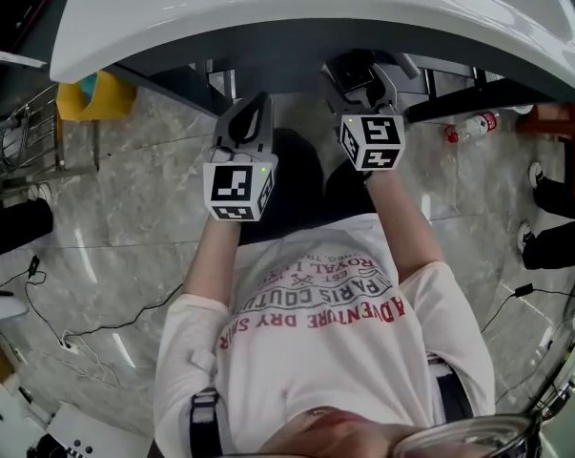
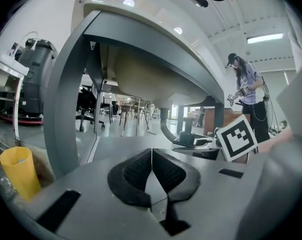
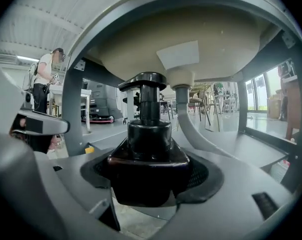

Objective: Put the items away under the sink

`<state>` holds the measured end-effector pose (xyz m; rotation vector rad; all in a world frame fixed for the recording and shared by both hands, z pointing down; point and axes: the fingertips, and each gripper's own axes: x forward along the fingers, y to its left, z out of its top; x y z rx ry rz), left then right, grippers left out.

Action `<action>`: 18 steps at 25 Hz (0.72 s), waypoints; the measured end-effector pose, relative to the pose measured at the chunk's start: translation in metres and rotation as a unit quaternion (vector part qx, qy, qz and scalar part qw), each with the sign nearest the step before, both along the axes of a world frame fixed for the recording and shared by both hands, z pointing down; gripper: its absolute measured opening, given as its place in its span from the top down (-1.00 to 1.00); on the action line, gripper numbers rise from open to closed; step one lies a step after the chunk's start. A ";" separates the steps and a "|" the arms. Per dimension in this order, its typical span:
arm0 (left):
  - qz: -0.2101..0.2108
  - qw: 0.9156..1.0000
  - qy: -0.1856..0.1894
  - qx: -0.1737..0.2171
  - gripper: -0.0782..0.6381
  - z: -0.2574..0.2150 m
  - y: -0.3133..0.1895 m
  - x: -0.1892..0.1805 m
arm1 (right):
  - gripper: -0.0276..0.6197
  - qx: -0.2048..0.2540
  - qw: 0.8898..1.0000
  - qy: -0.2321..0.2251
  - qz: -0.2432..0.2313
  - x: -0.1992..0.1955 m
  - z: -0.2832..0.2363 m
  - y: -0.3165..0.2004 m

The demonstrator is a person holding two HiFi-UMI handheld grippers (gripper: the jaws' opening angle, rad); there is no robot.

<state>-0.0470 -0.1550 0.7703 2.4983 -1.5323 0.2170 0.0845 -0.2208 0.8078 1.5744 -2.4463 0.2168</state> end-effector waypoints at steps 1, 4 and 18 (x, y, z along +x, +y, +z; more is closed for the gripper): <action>-0.001 1.000 0.002 0.000 0.71 0.001 -0.002 -0.002 | -0.23 -0.001 1.000 0.003 0.003 -0.002 0.002 -0.007; 0.001 1.000 0.006 -0.001 0.71 0.002 -0.007 -0.004 | -0.23 -0.003 1.000 0.013 0.007 -0.008 0.006 -0.024; 0.007 1.000 0.012 0.003 0.71 -0.001 -0.015 -0.008 | -0.23 0.020 0.999 0.018 0.035 -0.021 0.008 -0.070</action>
